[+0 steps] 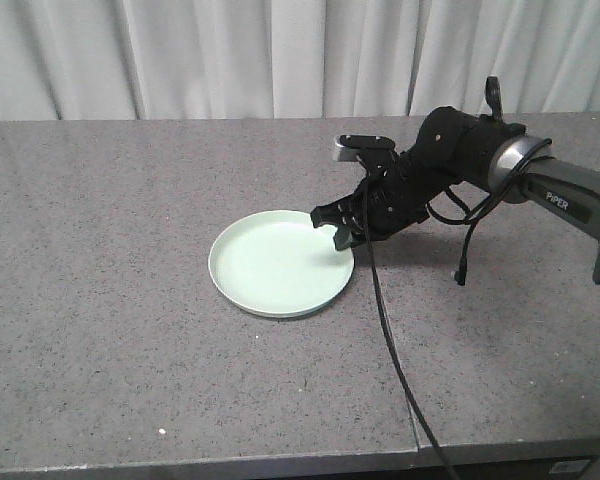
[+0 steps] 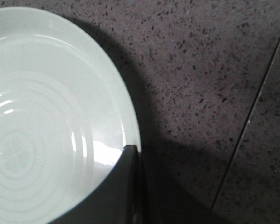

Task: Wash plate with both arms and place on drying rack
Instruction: 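Close the right gripper on the plate rim and lift it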

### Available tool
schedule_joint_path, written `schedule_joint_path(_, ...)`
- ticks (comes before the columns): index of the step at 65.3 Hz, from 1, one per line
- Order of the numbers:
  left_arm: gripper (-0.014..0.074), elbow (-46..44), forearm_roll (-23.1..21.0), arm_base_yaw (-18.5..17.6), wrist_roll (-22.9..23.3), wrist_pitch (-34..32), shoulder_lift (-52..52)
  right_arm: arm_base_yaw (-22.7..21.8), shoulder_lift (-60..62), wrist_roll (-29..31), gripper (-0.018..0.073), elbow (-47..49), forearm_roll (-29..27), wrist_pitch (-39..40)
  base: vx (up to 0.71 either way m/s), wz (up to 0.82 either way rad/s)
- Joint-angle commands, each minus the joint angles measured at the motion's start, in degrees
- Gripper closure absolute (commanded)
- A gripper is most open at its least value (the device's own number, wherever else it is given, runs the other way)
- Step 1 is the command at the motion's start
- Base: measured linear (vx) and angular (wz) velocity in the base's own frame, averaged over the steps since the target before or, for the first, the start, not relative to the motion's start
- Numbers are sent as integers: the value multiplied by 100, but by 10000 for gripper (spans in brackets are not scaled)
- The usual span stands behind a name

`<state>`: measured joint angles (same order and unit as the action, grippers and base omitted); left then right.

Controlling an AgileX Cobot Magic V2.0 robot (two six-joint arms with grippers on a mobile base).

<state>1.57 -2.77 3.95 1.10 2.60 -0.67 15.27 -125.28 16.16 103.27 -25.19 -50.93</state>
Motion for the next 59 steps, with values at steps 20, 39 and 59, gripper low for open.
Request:
schedule_joint_path(20, 603, -152, -14, -33, 41, -437, -78, 0, 1255, 43, 568, 164, -242, -705, 0, 0)
schedule_joint_path(39, 603, -152, -14, -33, 41, -437, -78, 0, 2534, 282, 568, -504, -347, -1261, 0, 0)
schedule_joint_path(59, 603, -152, -14, -33, 41, -437, -78, 0, 4454, 317, 568, -2430, -389, -1021, 0, 0)
